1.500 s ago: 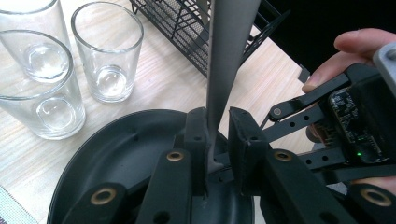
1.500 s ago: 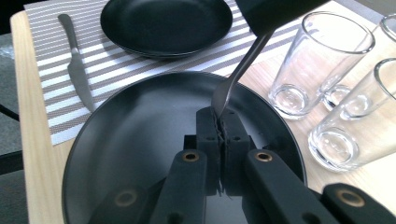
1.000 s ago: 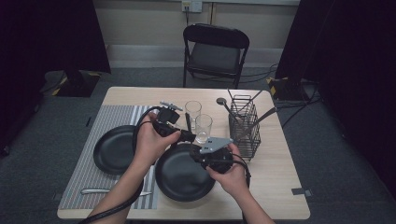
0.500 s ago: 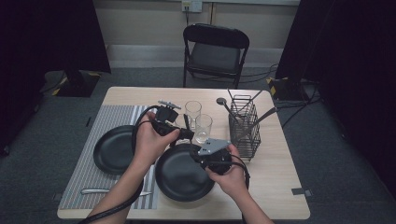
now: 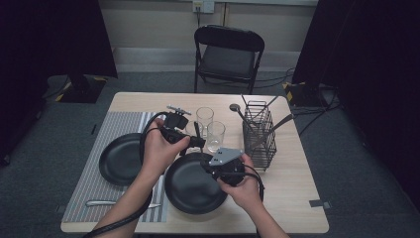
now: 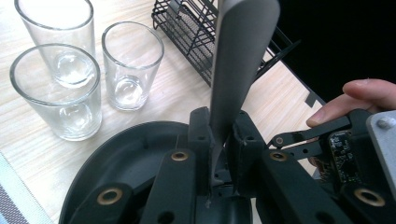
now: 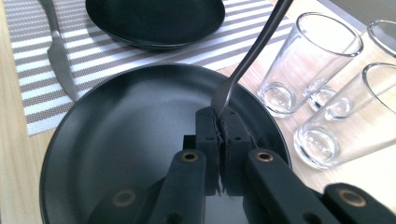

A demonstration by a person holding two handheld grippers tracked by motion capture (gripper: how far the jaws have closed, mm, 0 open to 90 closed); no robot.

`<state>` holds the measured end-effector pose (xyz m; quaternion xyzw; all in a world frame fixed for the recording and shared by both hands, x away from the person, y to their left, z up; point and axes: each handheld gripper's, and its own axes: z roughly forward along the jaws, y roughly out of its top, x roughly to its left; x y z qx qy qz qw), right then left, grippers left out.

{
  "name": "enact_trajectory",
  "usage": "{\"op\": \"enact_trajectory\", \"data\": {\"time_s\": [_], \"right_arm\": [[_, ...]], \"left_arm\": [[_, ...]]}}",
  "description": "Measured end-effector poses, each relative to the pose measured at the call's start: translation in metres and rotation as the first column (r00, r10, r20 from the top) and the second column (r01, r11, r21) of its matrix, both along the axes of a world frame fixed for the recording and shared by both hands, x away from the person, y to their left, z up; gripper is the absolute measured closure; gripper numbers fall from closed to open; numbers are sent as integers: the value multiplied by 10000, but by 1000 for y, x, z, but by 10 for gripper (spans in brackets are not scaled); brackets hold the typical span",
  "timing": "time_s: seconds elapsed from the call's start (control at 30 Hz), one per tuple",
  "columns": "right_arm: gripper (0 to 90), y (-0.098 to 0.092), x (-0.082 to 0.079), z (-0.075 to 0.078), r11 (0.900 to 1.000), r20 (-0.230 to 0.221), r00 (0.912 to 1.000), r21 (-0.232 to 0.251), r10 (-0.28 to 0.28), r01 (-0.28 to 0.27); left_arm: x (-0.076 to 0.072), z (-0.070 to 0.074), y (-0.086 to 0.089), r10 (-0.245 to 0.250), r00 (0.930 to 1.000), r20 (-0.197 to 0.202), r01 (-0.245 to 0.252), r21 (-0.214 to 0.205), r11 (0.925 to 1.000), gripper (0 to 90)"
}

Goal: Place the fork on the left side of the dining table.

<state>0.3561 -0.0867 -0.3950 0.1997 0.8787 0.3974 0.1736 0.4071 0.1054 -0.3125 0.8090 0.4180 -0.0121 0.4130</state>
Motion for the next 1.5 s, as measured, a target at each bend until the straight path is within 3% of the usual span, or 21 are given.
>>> {"op": "enact_trajectory", "data": {"time_s": [0.13, 0.63, 0.87, 1.3, 1.5], "right_arm": [[840, 0, 0, 2, 9995, -100, 9999, 313, -9, 12], [801, -1, 3, 3, 9987, -311, 9995, 518, 6, 10], [841, -1, 4, 5, 9983, -445, 9990, 571, -58, 83], [877, -6, 4, 4, 9969, -158, 9980, 495, -606, 613], [883, -5, 4, 2, 9961, 43, 9968, 384, -799, 797]], "left_arm": [[-1, -1, 0, -8, 10000, 8, 8, 122, 9999, 811], [-2, -1, -2, -183, 9998, 72, 181, 237, 9996, 815], [-2, -2, -3, -298, 9995, -50, 299, 119, 9995, 814], [-1, 0, 0, -49, 9992, -402, 41, -219, 9998, 793], [-1, 2, 0, 175, 9992, -351, -182, -190, 9997, 791]]}}
